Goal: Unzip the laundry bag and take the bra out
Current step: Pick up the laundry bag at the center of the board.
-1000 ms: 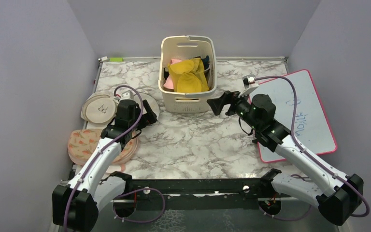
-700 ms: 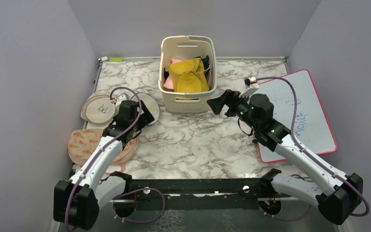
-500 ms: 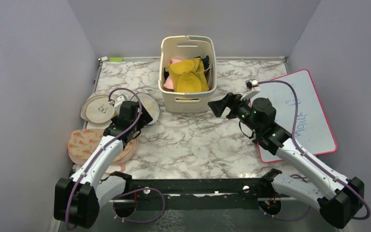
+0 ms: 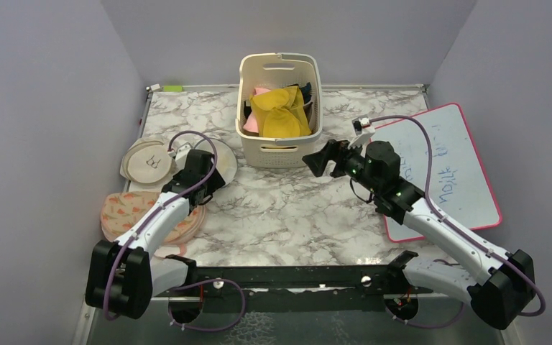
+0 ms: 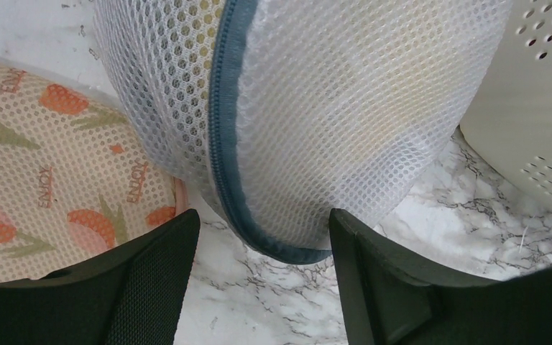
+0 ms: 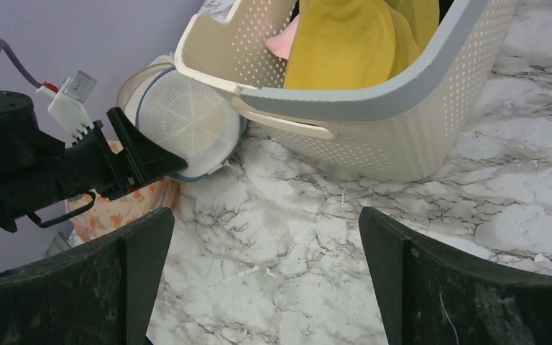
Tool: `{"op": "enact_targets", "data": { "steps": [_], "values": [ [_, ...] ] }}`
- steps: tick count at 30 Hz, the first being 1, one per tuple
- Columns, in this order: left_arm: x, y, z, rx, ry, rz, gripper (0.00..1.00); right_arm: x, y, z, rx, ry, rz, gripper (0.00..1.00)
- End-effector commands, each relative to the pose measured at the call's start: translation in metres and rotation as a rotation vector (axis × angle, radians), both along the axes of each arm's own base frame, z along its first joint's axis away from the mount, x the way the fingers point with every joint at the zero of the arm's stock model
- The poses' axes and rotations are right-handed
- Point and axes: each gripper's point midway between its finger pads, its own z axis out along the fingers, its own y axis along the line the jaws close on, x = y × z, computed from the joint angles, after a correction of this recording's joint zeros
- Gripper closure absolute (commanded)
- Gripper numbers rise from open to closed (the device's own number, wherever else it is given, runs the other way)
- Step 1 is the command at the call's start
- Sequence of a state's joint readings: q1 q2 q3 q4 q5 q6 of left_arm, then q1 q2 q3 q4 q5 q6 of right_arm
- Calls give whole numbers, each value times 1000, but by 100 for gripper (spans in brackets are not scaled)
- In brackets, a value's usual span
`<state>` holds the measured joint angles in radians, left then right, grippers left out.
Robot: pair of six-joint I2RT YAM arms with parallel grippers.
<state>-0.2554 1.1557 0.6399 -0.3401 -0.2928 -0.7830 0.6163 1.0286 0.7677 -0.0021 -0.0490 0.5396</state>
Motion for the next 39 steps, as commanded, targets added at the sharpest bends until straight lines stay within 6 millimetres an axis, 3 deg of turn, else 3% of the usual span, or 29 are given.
{"op": "enact_targets", "data": {
  "steps": [1, 9, 15, 21, 30, 36, 39],
  "values": [
    [4, -2, 5, -11, -36, -18, 45, -3, 7, 14, 13, -41, 44, 1],
    [0, -12, 16, -52, -68, -77, 72, 1, 19, 4, -44, -39, 109, 2],
    [-3, -21, 31, -87, -84, -127, 83, -2, 33, -10, -83, -22, 206, 4],
    [-8, -36, 44, -141, -97, -206, 89, -20, 57, -20, -73, -27, 410, 4],
    [-26, -82, 51, -337, -66, -409, 99, -38, 83, -51, -34, 84, 600, 0],
    [-37, -119, 70, -527, -124, -584, 100, -48, 97, -86, -19, 216, 664, 0],
    [-45, -140, 82, -657, -158, -684, 100, -45, 95, -103, -13, 310, 614, 0]
  ]
}}
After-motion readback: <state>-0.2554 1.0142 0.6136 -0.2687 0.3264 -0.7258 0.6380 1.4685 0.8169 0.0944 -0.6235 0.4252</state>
